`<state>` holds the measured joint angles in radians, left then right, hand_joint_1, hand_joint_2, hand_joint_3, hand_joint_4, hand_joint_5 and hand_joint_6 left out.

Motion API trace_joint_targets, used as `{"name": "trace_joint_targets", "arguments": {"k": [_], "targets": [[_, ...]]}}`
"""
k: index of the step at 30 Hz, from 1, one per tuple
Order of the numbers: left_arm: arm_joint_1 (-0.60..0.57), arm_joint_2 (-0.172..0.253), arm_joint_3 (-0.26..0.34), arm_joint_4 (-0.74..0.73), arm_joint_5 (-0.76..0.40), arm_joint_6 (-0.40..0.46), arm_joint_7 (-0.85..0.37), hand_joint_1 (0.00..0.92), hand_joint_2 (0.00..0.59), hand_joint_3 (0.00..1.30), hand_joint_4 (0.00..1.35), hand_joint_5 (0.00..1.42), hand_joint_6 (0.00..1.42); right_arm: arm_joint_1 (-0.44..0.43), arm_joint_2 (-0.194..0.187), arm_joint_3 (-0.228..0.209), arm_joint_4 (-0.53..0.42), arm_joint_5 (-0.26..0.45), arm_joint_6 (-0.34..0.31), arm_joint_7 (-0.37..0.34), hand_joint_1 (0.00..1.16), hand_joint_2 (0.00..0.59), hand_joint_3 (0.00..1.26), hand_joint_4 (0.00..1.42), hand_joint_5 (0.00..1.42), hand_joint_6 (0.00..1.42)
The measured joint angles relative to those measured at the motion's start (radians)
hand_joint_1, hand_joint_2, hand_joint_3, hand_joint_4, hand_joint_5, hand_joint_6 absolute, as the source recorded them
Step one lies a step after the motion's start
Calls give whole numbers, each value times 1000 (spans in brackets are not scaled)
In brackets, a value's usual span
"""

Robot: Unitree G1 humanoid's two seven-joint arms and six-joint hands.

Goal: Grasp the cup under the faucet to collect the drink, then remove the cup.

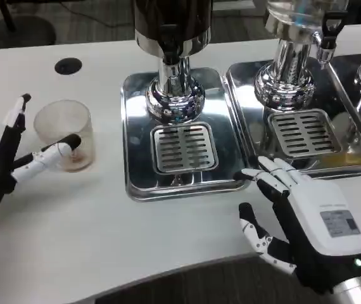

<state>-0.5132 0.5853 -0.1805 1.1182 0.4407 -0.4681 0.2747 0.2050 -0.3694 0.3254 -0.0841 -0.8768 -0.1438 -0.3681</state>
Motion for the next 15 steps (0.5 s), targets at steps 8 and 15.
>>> {"name": "trace_joint_targets", "arguments": {"k": [8,15], "targets": [[-31,0,-38,23,31,47,-12,77,37,0,10,180,327,11,4,0,-2,1,-4,0,450,508,334,151,148,266],[-68,-5,-53,50,42,69,-13,83,38,0,10,180,327,32,7,0,-9,0,-4,0,449,508,334,151,155,275]]}}
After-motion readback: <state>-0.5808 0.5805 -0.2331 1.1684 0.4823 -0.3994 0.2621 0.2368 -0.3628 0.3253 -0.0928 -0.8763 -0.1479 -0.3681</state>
